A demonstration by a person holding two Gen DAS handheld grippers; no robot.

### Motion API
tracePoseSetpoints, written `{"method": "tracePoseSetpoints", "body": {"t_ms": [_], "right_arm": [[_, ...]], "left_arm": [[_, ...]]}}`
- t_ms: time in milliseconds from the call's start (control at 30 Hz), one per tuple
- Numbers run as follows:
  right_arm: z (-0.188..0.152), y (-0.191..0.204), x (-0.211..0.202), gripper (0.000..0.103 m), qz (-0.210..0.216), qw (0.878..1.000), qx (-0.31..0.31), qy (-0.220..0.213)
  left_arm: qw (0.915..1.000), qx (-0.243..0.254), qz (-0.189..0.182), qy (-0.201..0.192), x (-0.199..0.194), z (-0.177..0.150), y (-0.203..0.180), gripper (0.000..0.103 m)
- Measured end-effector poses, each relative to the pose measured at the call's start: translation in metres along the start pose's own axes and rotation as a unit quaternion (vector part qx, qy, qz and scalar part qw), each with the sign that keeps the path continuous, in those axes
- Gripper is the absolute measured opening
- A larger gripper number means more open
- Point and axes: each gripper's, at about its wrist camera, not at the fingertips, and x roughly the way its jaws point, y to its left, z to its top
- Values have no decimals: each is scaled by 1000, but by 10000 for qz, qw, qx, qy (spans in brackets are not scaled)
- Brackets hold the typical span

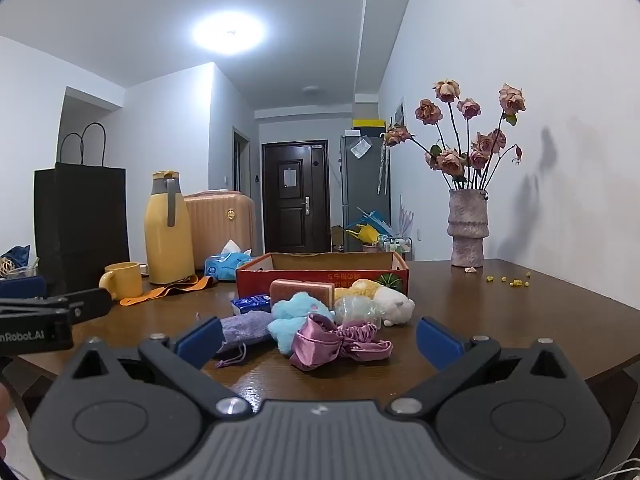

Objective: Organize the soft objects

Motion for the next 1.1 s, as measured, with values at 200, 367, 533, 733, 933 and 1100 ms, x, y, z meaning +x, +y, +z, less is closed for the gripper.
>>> {"method": "tracePoseSetpoints", "body": {"t_ms": [200,367,533,733,933,1100], "right_arm": [[-1,-2,1,103,38,10000,60,26],[-1,7,-1,103,36,10000,-11,-32],[-1,4,4,103,32,10000,6,-36],[-2,1,1,103,78,10000,49,-18],[-2,1,1,103,78,10000,56,-17],[-3,0,1,103,77,10000,55,-23]], "left_arm": [[10000,-70,30,-40,-1,-3,-1,103],[9998,-176,-1,-37,0,-2,5,103],[9999,-163,17,-22,-2,-1,4,103],[9999,-110,-4,-38,-3,-2,4,103],[9999,-104,-4,-37,-2,-2,5,103],[9999,-105,-14,-32,0,0,4,103]]}}
